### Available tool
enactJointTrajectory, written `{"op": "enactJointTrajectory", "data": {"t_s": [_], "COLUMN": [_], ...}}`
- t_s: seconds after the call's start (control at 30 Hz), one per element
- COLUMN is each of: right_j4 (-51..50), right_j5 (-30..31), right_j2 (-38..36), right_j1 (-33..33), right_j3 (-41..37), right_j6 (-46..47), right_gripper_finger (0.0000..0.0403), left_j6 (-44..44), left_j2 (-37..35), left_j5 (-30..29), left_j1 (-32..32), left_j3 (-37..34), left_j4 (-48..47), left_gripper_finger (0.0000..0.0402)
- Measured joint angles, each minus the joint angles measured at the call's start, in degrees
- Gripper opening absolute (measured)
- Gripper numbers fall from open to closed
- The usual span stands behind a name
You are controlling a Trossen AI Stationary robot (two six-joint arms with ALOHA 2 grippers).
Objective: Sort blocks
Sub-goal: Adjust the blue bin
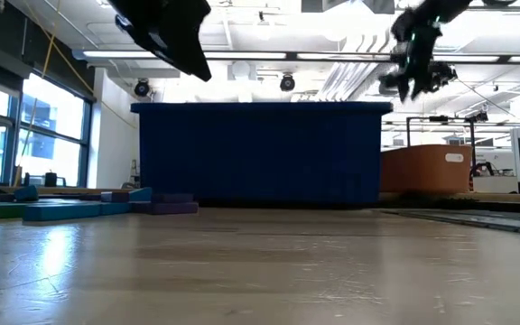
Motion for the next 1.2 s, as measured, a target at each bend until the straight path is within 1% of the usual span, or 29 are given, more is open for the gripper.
{"op": "enactJointTrajectory", "data": {"t_s": [0.1, 0.27, 0.43, 0.53, 0.63, 0.7, 0.83, 0.97, 1.07, 1.2], "right_j4": [3.2, 4.2, -1.7, -7.5, -14.1, -16.4, -15.5, -12.1, -6.1, 5.1], "right_j5": [-3.6, -8.6, -11.2, -11.6, -11.7, -11.1, -6.9, 0.6, 5.2, 8.6], "right_j2": [-4.3, -10.5, -16.3, -19.7, -23.1, -25.6, -31.6, -37.1, -39.2, -38.3], "right_j1": [2.6, 10.3, 20.7, 28.4, 36.7, 42.8, 55.4, 67.2, 75.8, 85.5], "right_j3": [0.0, 0.0, 0.0, 0.0, -0.3, -2.0, -10.5, -22.9, -33.0, -44.0], "right_j6": [-1.1, -4.0, -4.0, -3.2, 0.2, 3.7, 10.7, 18.3, 22.9, 25.8], "right_gripper_finger": [0.0133, 0.0133, 0.0133, 0.0133, 0.0133, 0.0133, 0.0133, 0.0133, 0.0133, 0.0133], "left_j6": [-3.2, -8.0, -12.4, -13.4, -12.3, -11.4, -9.8, -8.1, -6.9, -6.9], "left_j2": [-1.7, -6.0, -9.6, -10.2, -10.2, -9.9, -9.9, -9.8, -9.8, -9.8], "left_j5": [-1.8, -4.5, -5.8, -8.0, -10.1, -11.2, -12.9, -12.7, -12.0, -11.7], "left_j1": [-1.6, -5.1, -10.6, -14.9, -18.5, -20.1, -21.4, -21.1, -20.1, -19.2], "left_j3": [0.0, 0.0, 0.0, 0.0, 0.0, 0.0, 0.0, 0.0, 0.0, -0.2], "left_j4": [-1.3, -2.0, -0.8, 2.7, 6.9, 9.1, 10.8, 10.6, 10.5, 10.4], "left_gripper_finger": [0.0227, 0.0227, 0.0227, 0.0227, 0.0227, 0.0227, 0.0227, 0.0227, 0.0227, 0.0227]}}
